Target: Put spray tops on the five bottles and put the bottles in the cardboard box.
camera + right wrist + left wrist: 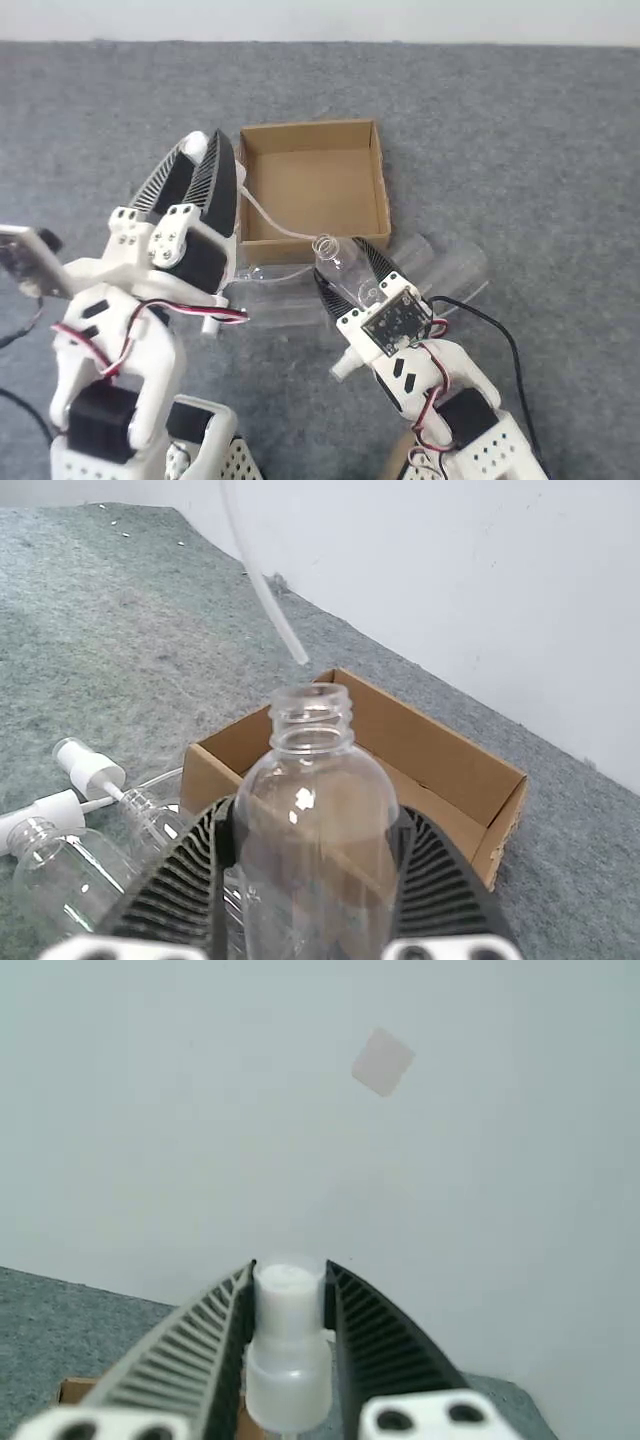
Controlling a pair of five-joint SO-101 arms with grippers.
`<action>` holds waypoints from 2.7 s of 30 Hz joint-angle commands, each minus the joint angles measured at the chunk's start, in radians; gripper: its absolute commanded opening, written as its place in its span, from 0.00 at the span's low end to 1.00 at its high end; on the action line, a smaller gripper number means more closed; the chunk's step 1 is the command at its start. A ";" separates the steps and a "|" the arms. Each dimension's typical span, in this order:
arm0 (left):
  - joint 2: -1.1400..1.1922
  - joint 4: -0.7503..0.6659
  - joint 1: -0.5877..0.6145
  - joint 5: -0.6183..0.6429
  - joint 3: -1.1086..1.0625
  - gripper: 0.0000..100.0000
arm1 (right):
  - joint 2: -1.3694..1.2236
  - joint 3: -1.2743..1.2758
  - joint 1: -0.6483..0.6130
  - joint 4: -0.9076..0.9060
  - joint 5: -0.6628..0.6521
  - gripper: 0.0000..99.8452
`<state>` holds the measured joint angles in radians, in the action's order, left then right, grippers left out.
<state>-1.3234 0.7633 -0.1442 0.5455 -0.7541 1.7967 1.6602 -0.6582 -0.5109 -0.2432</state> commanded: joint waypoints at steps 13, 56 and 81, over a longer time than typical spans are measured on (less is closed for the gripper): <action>-0.002 0.009 -0.069 -0.014 -0.007 0.01 | 0.015 0.021 -0.008 0.021 -0.020 0.03; -0.006 -0.155 -0.110 -0.012 -0.209 0.01 | 0.018 0.021 -0.051 0.025 -0.020 0.03; -0.008 -0.132 -0.110 -0.014 -0.240 0.01 | 0.015 0.009 -0.176 0.120 -0.018 0.03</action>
<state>-1.3142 0.6391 -0.2516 0.5455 -1.0027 1.7952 1.6602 -0.8147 -0.4312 -0.2447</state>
